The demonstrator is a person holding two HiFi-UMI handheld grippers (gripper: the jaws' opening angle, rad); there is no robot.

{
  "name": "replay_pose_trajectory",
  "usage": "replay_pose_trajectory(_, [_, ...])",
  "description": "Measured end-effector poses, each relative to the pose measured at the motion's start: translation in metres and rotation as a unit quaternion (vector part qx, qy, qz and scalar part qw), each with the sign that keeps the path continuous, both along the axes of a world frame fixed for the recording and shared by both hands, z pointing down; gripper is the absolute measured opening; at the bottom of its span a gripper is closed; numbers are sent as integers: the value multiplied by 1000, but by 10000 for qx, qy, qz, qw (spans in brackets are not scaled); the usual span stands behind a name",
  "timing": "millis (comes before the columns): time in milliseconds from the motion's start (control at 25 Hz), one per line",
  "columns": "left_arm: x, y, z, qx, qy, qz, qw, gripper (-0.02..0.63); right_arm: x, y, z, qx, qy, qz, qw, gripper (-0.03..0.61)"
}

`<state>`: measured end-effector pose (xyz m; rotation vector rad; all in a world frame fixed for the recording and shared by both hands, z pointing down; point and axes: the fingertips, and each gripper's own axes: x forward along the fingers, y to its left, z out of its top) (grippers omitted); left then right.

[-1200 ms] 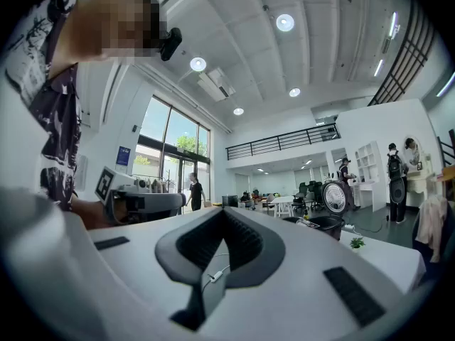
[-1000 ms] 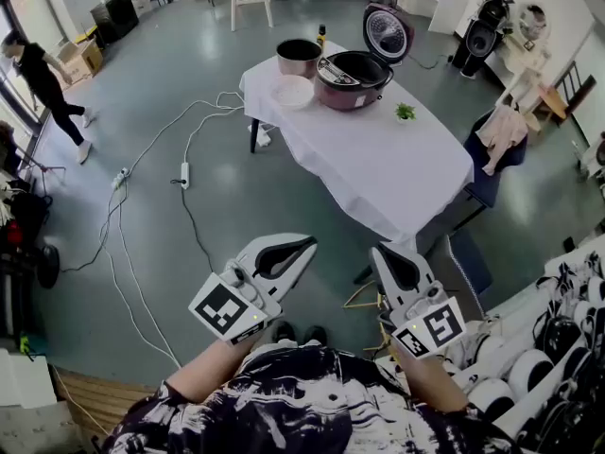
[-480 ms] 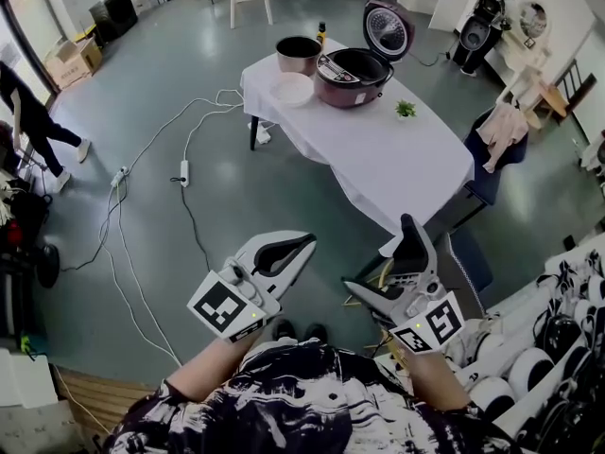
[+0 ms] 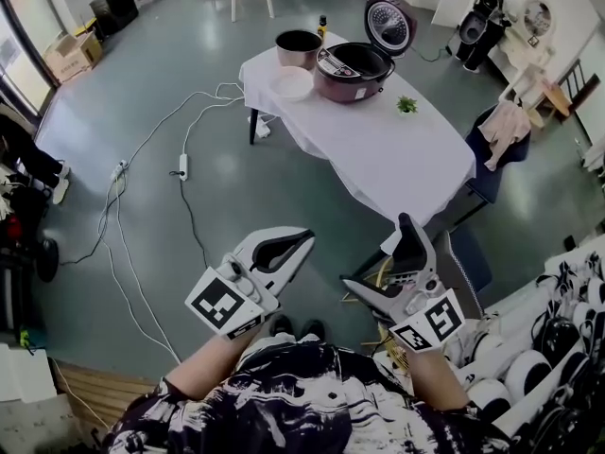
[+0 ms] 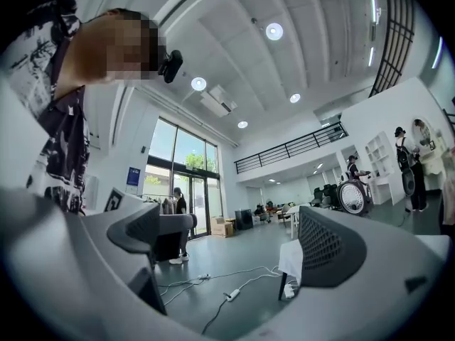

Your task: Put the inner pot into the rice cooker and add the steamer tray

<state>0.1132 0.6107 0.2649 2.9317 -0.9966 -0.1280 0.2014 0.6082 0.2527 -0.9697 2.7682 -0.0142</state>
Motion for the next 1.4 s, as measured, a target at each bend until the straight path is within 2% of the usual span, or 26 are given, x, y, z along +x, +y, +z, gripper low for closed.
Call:
replay_pose_trajectory(360, [-20, -25, 13, -104, -112, -458, 9988, 5, -4, -35, 11, 19, 114, -268, 9996, 555])
replay_pose_trajectory(600, [-61, -70, 19, -104, -80, -657, 9978, 5, -39, -84, 11, 112, 253, -329, 9991, 555])
replay_pose_trajectory(840, [-111, -150, 21, -82, 35, -358, 9993, 5, -95, -158, 5, 179, 344, -133, 9992, 555])
replay_pose_trajectory(1120, [-189, -243, 15, -75, 26, 17, 10000, 5, -176, -245, -5, 223, 427, 167, 9987, 555])
replay_pose_trajectory(1400, [-223, -314, 10, 13, 47, 156, 9999, 5, -210, -307, 0, 145, 521, 355, 9979, 555])
